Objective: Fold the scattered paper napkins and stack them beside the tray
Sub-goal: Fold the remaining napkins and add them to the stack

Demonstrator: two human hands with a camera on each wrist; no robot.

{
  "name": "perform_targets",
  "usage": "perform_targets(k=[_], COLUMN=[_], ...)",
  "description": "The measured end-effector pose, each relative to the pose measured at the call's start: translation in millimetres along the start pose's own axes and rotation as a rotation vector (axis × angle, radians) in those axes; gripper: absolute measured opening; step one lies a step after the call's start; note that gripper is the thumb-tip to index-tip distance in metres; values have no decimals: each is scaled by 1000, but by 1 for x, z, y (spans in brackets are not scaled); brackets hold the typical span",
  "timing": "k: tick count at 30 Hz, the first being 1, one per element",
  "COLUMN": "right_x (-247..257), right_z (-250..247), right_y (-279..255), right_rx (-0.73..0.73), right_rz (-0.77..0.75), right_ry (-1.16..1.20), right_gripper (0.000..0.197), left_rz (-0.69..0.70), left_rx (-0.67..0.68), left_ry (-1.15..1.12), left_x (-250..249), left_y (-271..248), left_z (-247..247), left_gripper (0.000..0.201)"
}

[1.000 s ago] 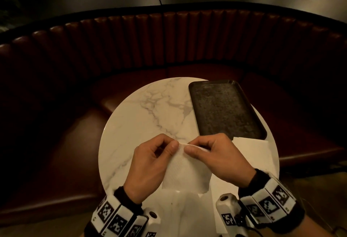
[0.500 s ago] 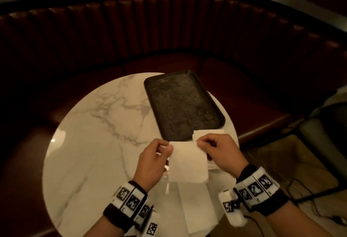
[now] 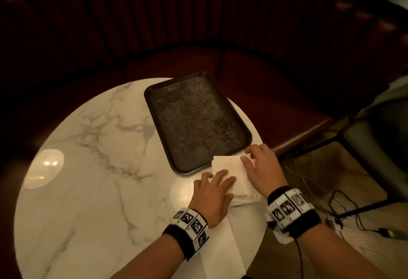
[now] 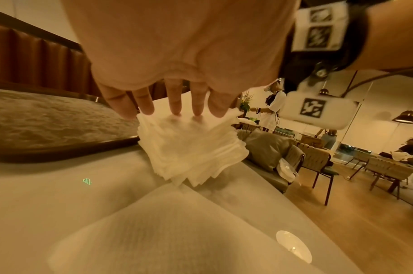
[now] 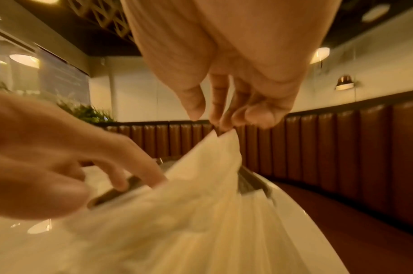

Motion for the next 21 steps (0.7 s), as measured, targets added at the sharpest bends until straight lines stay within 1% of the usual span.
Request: perform_targets(k=[1, 2, 3, 4, 5, 6, 7, 8, 9, 10, 12, 14, 16, 18, 19, 21], right_x=[8, 16, 23, 24, 20, 12, -1, -14, -23, -26, -24, -25, -32, -39, -42, -43], right_z=[-7, -7, 4, 25, 53, 81, 105, 125, 137, 141, 141, 141, 144, 151, 155, 158], right_y=[-15, -33, -52, -71, -90, -108, -123, -133, -138, -139, -136, -137, -142, -152, -157, -163], right_rx=[-64, -66, 14, 151, 307, 442, 538, 584, 583, 546, 436, 373, 367, 405, 427, 470], right_rz=[-58, -109, -140, -141, -111, -58, 12, 75, 121, 138, 142, 186, 278, 352, 382, 412], right_ry=[11, 20, 26, 30, 24, 2, -44, -122, -203, -271, -329, -295, -231, -174, -154, -135], right_gripper=[13, 13, 13, 13, 15, 18, 26, 36, 45, 51, 62, 70, 74, 72, 66, 46], left_rz=[7, 18, 26, 15, -26, -90, -162, -223, -262, -278, -272, -283, -303, -345, -375, -410], left_rx=[-24, -72, -135, -199, -269, -341, -405, -443, -457, -445, -383, -347, -393, -433, -431, -382], left_ry=[-8, -28, -58, -92, -135, -181, -222, -249, -252, -235, -183, -197, -250, -295, -318, -366], left_x=[2, 4, 9, 18, 32, 52, 73, 93, 109, 119, 127, 131, 132, 132, 131, 124], left_y=[-1, -2, -6, -12, -22, -34, -50, -69, -88, -108, -142, -169, -189, -203, -209, -219], left_z=[0, -3, -8, -14, -20, -25, -29, -29, -26, -21, -3, 19, 30, 36, 40, 50], left_gripper=[46, 44, 42, 40, 38, 37, 37, 38, 41, 43, 42, 38, 36, 37, 41, 47])
Point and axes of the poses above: each hand's wrist, its own y-axis towards the middle knuckle, its own z-axis out of the palm, x = y × z, the point moved 9 cm from there along y, towards the middle knuckle, and after that the axes turned 6 degrees about z, right-handed, at the moved point
